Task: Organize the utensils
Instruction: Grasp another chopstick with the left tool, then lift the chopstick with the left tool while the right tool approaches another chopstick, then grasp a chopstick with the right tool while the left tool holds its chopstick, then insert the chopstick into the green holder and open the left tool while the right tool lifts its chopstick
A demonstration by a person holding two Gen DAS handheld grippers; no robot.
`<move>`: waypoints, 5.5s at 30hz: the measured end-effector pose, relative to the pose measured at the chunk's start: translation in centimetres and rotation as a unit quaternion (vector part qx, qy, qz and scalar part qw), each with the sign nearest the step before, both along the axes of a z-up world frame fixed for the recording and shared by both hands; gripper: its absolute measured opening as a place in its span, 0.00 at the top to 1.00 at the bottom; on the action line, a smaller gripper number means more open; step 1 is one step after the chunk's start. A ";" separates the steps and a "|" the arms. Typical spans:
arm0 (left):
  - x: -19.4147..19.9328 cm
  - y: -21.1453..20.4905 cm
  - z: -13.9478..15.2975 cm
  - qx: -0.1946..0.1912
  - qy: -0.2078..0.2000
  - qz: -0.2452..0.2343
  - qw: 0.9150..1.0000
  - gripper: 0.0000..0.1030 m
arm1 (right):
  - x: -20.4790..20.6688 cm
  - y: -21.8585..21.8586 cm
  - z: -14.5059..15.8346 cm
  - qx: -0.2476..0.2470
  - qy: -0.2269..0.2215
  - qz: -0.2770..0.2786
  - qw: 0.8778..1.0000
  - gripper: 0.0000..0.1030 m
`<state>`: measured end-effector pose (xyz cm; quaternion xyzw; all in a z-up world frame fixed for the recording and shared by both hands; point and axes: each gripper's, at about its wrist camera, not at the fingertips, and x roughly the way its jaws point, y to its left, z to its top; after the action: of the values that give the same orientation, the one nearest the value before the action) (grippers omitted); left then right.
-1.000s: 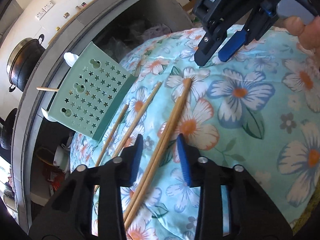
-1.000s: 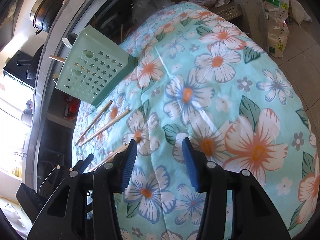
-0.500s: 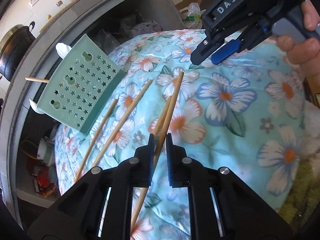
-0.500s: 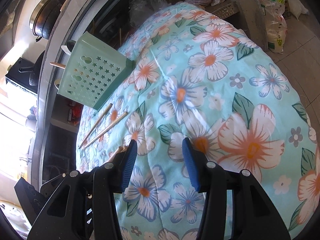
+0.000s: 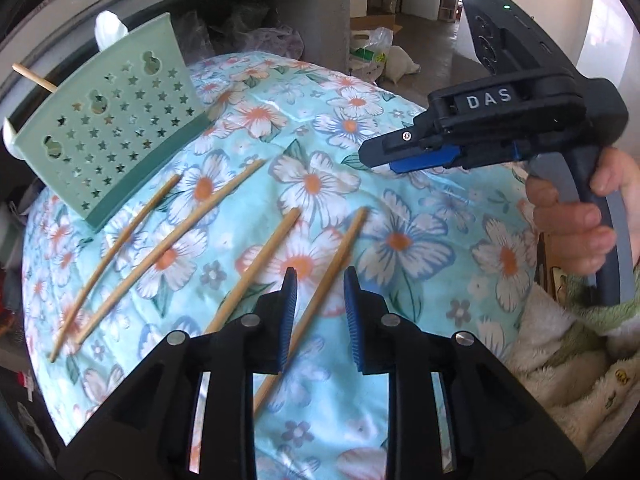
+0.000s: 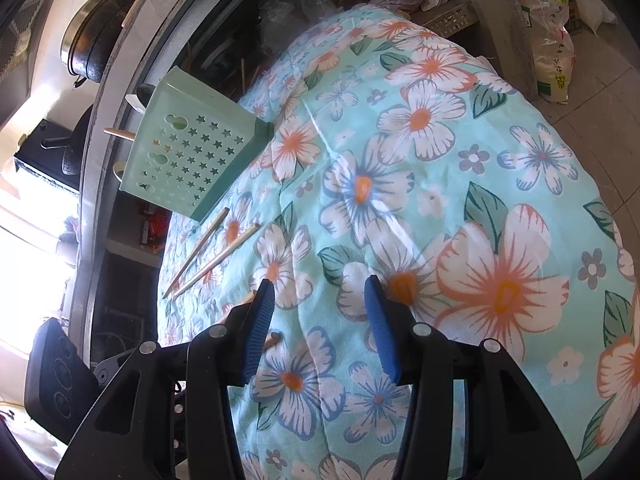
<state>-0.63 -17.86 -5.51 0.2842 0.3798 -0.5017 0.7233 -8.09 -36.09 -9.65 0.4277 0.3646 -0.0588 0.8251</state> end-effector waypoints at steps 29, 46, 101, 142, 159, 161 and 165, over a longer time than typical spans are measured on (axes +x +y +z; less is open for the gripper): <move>4.0 -0.5 1.4 -0.063 0.077 0.081 0.992 0.95 | 0.0 -0.4 -0.3 0.042 -0.011 -0.003 0.999 0.55; 6.5 6.7 7.2 -0.161 0.044 0.180 0.969 0.95 | 2.7 4.3 0.8 0.094 -0.036 0.068 0.993 0.55; 8.0 8.0 5.8 -0.147 0.055 0.213 0.964 0.95 | 3.9 2.3 -3.6 0.155 -0.040 -0.057 0.985 0.88; 8.1 7.8 5.8 -0.145 0.054 0.222 0.963 0.95 | 4.0 2.3 2.0 0.078 -0.102 -0.062 0.990 0.91; 8.1 8.5 8.5 -0.182 0.032 0.248 0.951 0.95 | -0.3 0.9 8.3 -0.016 -0.176 -0.081 0.981 0.94; 8.3 8.8 9.5 -0.197 0.027 0.253 0.947 0.95 | -0.6 0.8 8.9 -0.024 -0.183 -0.082 0.979 0.94; 9.2 9.6 12.3 -0.235 0.013 0.261 0.936 0.95 | -1.3 0.5 9.7 -0.035 -0.193 -0.085 0.977 0.94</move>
<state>8.55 -8.27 6.75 -0.0098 0.3208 -0.3738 0.8702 -9.41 -35.57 0.04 0.4317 0.1582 -0.0577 0.8862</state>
